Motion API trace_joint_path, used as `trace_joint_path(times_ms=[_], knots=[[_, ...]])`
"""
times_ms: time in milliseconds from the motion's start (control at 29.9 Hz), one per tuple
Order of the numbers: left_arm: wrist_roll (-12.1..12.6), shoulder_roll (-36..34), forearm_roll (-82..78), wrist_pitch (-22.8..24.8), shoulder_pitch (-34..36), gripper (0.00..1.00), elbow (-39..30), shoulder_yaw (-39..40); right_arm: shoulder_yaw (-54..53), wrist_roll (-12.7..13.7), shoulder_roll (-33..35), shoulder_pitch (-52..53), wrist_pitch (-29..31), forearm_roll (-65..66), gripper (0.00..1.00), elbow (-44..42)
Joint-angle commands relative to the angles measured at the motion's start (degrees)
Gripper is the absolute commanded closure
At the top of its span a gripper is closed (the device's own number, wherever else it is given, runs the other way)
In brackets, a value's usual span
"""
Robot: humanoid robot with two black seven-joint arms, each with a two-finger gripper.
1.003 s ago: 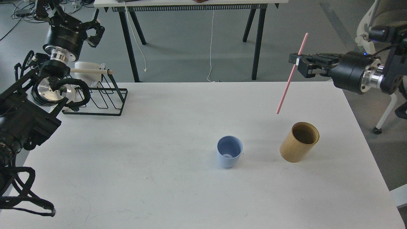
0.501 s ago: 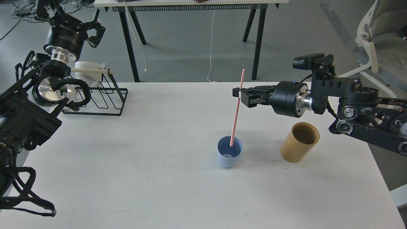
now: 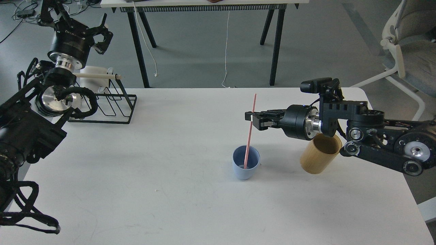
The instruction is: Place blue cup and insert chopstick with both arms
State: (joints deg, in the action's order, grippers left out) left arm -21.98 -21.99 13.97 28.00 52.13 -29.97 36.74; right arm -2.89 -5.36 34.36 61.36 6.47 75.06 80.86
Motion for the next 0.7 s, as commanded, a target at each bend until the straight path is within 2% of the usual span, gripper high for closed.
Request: trace_joint_path(times_ms=[0,134,368,501,602,635,668], knots=[[0.0,0.0,0.0,0.0,0.0,0.00,0.0,0.0,0.0,0.0,-0.2,-0.2,-0.1,-0.1,0.91,-0.1],[0.0,-0.1,0.0,0.0,-0.1,0.00,0.0,0.0,0.0,0.0,-0.2,-0.2,-0.1,-0.1,0.79,-0.3],[0.0,-0.2,0.1,0.0,-0.3,0.00,0.0,0.0,-0.1,-0.1,0.6,0.0,0.0,-0.4,0.70,0.1],[0.0,-0.2,0.1,0.0,-0.3,0.00,0.0,0.1,-2.3,-0.2,2.6,0.9,-0.3,-0.9,0.57,0.3],[0.0,-0.2,0.1,0.0,-0.3,0.00,0.0,0.1,-9.3,-0.4,4.4,1.5,-0.1,-1.0,0.40,-0.2],[0.0,-0.2,0.1,0.0,-0.3,0.00,0.0,0.1,-12.2,-0.5,4.7,1.4,-0.1,-1.0,0.30,-0.3],[0.0,-0.2,0.1,0.0,-0.3,0.00,0.0,0.1,-15.4,-0.5,4.7,1.1,0.0,-1.2,0.14,-0.5]])
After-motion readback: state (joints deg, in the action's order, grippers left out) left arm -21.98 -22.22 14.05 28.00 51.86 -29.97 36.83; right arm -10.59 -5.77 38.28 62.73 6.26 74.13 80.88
